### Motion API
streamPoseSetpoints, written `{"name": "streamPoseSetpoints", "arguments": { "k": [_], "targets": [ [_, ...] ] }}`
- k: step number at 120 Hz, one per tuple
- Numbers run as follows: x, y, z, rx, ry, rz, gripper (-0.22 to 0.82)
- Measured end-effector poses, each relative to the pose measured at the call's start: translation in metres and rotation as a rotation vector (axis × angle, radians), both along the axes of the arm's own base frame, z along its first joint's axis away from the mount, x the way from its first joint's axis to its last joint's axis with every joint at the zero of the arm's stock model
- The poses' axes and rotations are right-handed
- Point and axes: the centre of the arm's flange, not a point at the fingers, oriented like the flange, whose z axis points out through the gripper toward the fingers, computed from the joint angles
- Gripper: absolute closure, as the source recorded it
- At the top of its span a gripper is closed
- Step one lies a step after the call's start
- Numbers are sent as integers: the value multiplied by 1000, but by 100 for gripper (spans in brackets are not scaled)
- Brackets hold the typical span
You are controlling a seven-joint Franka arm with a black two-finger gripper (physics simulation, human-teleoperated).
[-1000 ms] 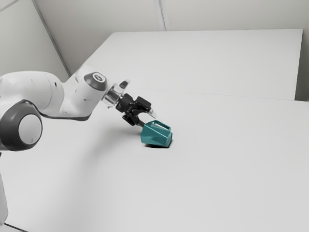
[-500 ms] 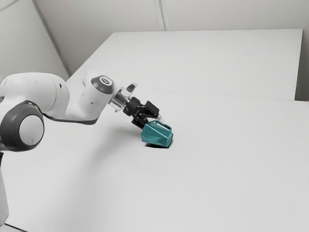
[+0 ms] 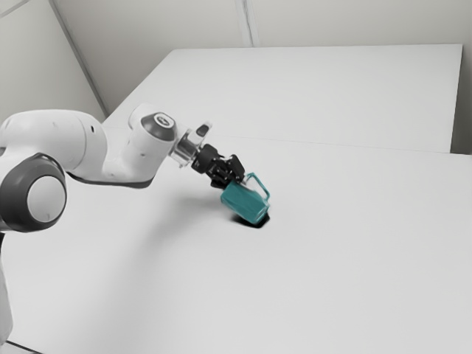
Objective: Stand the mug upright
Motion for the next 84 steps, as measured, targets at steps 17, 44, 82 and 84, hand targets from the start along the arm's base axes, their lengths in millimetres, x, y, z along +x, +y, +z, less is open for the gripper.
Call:
{"name": "streamPoseSetpoints", "arguments": {
  "k": [17, 44, 82, 84],
  "targets": [
    [1, -8, 20, 6, -30, -13, 76],
    [-2, -10, 51, 43, -76, -39, 78],
    [-22, -7, 104, 368, -126, -206, 79],
    [-23, -8, 103, 386, -125, -215, 79]
  ]
}}
